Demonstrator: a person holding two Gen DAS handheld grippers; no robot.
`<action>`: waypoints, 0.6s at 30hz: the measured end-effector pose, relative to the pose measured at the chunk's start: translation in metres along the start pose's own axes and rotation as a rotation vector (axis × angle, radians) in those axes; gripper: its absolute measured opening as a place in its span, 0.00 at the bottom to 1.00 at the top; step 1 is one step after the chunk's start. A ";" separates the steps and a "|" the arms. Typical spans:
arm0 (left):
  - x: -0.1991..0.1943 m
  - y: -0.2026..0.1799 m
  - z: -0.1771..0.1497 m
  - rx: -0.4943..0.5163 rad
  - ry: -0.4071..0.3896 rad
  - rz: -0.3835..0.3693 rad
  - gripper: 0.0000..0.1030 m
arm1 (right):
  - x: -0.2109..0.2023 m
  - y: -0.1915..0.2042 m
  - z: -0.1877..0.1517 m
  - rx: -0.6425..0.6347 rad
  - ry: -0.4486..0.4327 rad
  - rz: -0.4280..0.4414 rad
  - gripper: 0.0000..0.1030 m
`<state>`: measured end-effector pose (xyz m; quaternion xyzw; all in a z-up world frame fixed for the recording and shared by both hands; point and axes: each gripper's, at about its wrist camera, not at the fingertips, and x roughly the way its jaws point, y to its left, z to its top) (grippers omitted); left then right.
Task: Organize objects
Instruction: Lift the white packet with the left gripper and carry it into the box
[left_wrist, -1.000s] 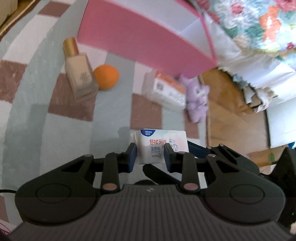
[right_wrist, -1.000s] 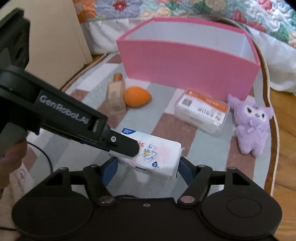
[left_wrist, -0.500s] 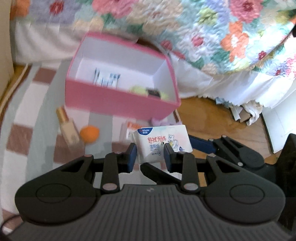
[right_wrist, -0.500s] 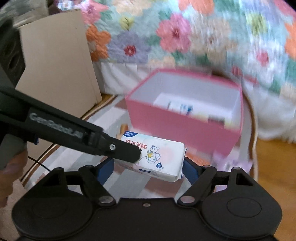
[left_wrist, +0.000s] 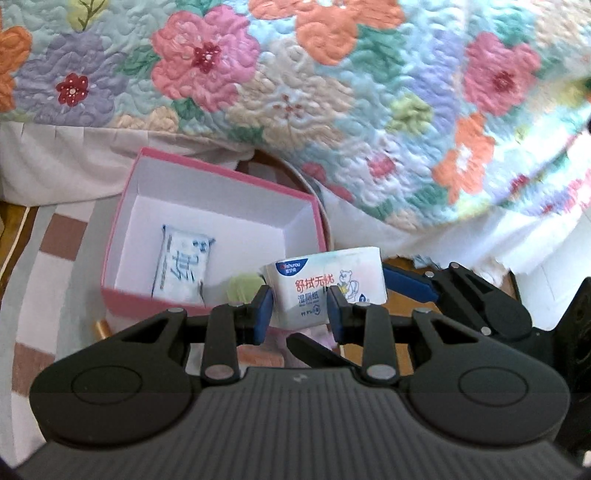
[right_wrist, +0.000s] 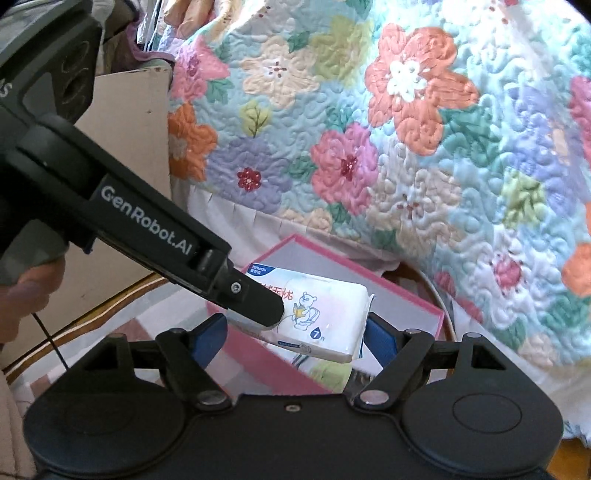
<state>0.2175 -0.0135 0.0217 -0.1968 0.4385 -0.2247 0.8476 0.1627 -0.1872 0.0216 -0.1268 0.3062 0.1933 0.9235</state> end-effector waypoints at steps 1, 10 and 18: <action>0.010 0.003 0.007 -0.011 0.002 0.003 0.29 | 0.009 -0.006 0.004 0.000 0.012 0.011 0.83; 0.116 0.039 0.038 -0.128 0.115 -0.011 0.29 | 0.097 -0.066 0.006 0.075 0.144 0.025 0.83; 0.194 0.061 0.046 -0.140 0.199 0.030 0.29 | 0.171 -0.097 -0.022 0.175 0.248 -0.017 0.83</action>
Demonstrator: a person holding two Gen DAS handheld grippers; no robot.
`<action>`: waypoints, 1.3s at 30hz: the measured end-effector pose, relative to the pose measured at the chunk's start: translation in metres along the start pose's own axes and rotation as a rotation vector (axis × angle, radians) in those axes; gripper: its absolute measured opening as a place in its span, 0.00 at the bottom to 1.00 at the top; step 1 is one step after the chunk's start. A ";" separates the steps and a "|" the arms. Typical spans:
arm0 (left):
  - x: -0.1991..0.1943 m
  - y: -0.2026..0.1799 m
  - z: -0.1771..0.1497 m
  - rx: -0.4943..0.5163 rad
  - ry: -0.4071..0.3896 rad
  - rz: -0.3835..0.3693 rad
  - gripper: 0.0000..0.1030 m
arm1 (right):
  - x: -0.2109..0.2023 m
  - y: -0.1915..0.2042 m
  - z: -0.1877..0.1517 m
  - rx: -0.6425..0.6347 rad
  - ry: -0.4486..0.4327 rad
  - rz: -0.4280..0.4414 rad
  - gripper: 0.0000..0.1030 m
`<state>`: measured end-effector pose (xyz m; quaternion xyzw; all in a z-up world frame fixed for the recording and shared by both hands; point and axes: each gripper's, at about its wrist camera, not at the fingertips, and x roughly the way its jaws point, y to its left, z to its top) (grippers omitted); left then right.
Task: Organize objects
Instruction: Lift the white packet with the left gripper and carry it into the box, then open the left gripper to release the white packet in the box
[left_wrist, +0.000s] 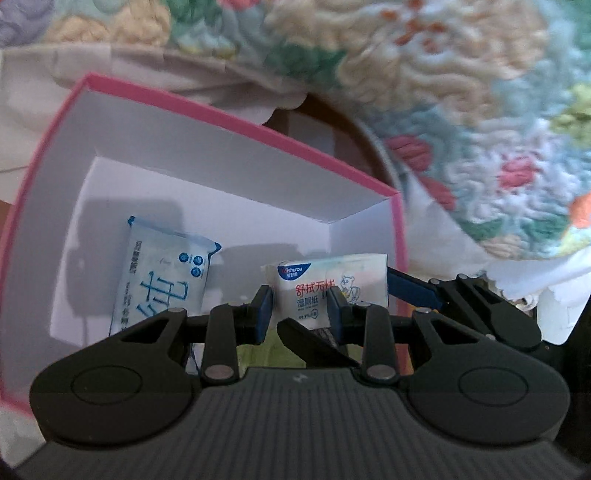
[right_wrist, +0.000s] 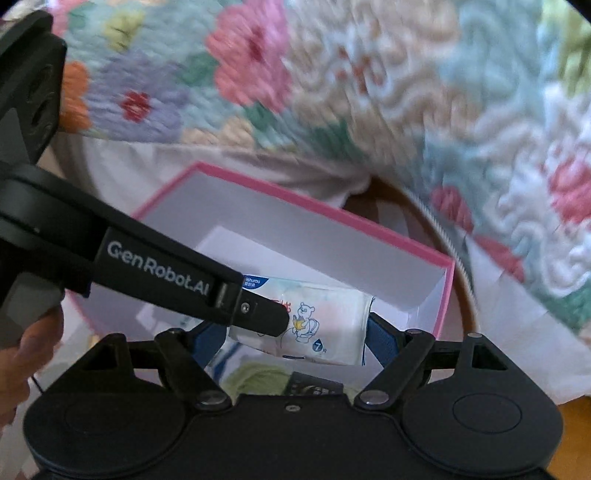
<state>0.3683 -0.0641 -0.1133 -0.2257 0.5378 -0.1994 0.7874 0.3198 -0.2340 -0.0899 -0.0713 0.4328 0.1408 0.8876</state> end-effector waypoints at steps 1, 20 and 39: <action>0.006 0.002 0.003 -0.005 0.004 0.002 0.29 | 0.008 -0.003 0.000 0.011 0.013 -0.005 0.83; -0.004 -0.001 -0.008 0.069 -0.048 0.172 0.48 | 0.012 -0.003 -0.001 0.037 0.038 -0.049 0.81; -0.156 -0.034 -0.055 0.199 -0.081 0.250 0.57 | -0.142 0.051 0.007 -0.102 -0.107 0.030 0.81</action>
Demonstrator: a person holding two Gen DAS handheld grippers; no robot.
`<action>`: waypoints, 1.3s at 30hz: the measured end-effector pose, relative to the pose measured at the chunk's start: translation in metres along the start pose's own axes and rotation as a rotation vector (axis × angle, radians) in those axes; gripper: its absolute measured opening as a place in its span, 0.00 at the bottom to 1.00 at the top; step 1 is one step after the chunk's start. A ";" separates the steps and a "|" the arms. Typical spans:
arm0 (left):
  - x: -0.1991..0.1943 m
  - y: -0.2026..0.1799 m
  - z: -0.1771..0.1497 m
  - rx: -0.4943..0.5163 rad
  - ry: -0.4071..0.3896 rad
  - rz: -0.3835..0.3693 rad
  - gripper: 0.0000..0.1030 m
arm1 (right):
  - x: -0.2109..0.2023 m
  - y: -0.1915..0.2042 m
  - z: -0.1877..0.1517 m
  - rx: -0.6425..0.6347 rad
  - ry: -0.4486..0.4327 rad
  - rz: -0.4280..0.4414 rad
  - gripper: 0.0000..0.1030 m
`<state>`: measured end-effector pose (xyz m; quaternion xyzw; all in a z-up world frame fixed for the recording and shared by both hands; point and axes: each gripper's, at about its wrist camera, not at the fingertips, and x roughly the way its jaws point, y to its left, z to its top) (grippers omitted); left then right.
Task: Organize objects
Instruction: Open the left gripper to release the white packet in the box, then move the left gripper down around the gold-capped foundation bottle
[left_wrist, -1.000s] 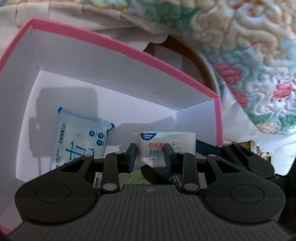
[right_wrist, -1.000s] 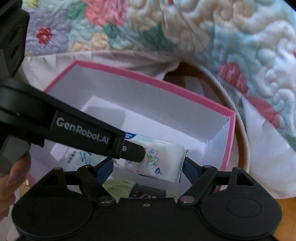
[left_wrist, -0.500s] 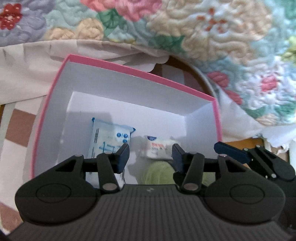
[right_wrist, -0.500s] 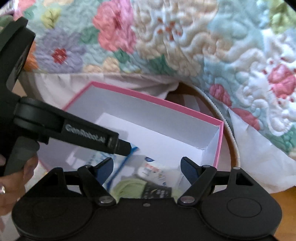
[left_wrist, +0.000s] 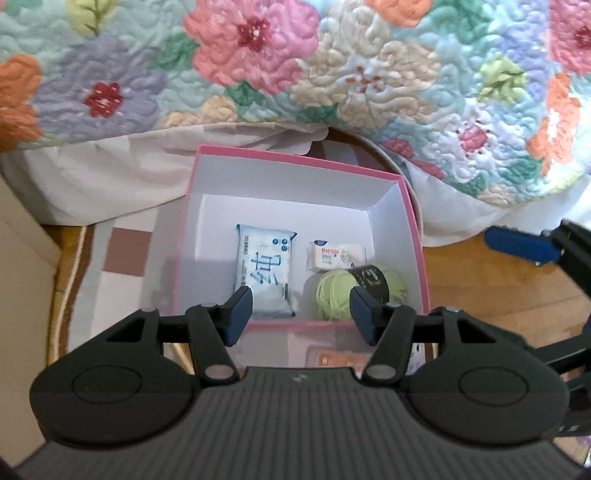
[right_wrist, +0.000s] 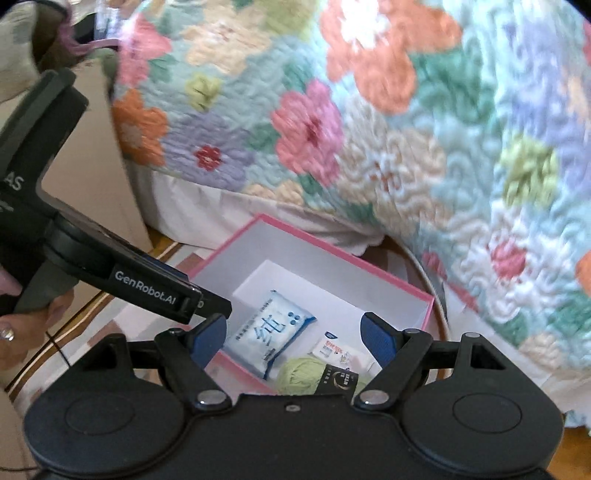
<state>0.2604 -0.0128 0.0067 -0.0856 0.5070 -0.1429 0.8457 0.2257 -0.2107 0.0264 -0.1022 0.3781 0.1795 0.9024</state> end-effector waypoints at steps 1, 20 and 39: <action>-0.006 0.000 -0.002 0.004 0.001 -0.001 0.57 | -0.008 0.003 0.001 -0.012 -0.003 0.003 0.81; -0.086 0.049 -0.080 -0.032 0.010 0.002 0.61 | -0.062 0.093 -0.031 -0.113 0.003 0.206 0.81; -0.020 0.106 -0.130 -0.122 0.014 0.025 0.66 | -0.003 0.135 -0.095 -0.092 -0.037 0.264 0.86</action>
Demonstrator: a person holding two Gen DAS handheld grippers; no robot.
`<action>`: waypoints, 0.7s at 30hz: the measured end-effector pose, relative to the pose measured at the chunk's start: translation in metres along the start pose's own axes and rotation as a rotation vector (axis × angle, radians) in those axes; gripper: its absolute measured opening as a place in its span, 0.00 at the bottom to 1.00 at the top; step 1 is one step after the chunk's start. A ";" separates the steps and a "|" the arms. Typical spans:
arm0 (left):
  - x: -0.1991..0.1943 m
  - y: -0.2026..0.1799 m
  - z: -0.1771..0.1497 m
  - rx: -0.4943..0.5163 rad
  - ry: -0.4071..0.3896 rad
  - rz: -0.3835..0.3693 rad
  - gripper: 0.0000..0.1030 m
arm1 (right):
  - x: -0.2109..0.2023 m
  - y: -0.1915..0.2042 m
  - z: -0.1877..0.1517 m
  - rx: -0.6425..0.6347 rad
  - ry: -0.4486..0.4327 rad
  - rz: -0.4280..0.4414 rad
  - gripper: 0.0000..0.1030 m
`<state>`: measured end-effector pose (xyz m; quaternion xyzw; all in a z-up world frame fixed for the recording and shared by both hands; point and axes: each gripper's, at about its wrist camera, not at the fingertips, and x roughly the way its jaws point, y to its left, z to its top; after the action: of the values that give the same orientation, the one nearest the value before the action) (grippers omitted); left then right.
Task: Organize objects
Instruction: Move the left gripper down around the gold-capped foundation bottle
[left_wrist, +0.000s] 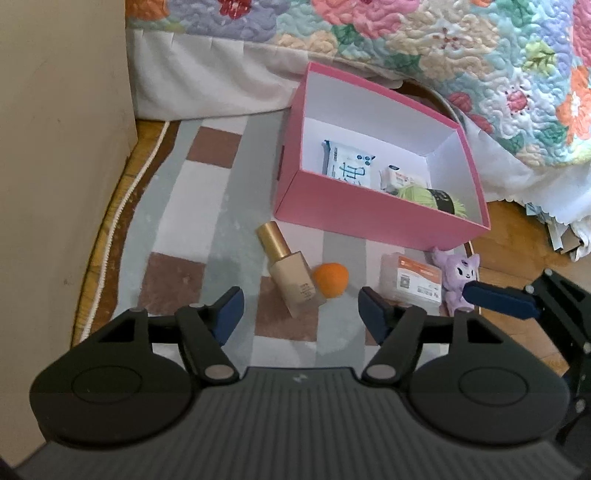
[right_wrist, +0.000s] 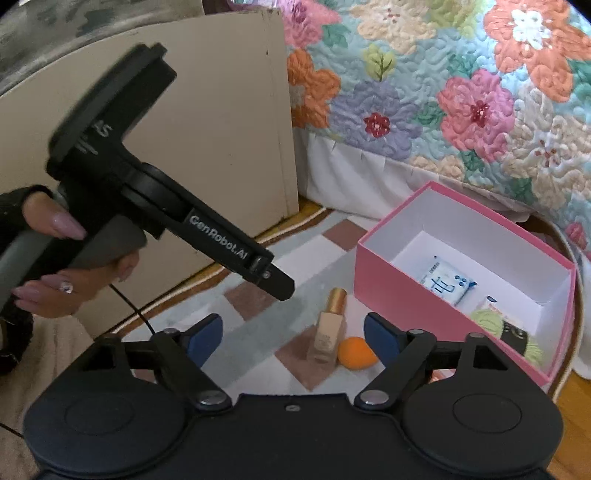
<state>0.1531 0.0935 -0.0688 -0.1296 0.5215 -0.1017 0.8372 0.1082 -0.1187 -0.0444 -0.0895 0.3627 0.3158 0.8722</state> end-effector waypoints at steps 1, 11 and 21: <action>0.004 0.002 -0.001 -0.001 0.000 0.006 0.66 | 0.004 0.000 -0.003 -0.017 -0.003 -0.010 0.86; 0.044 0.017 -0.020 0.021 -0.064 0.006 0.71 | 0.051 0.000 -0.035 -0.041 0.069 -0.031 0.78; 0.082 0.036 -0.023 -0.084 -0.028 -0.119 0.71 | 0.107 -0.006 -0.054 0.009 0.136 -0.015 0.68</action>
<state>0.1689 0.0999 -0.1595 -0.1968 0.5048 -0.1277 0.8307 0.1389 -0.0924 -0.1575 -0.1094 0.4217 0.3007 0.8484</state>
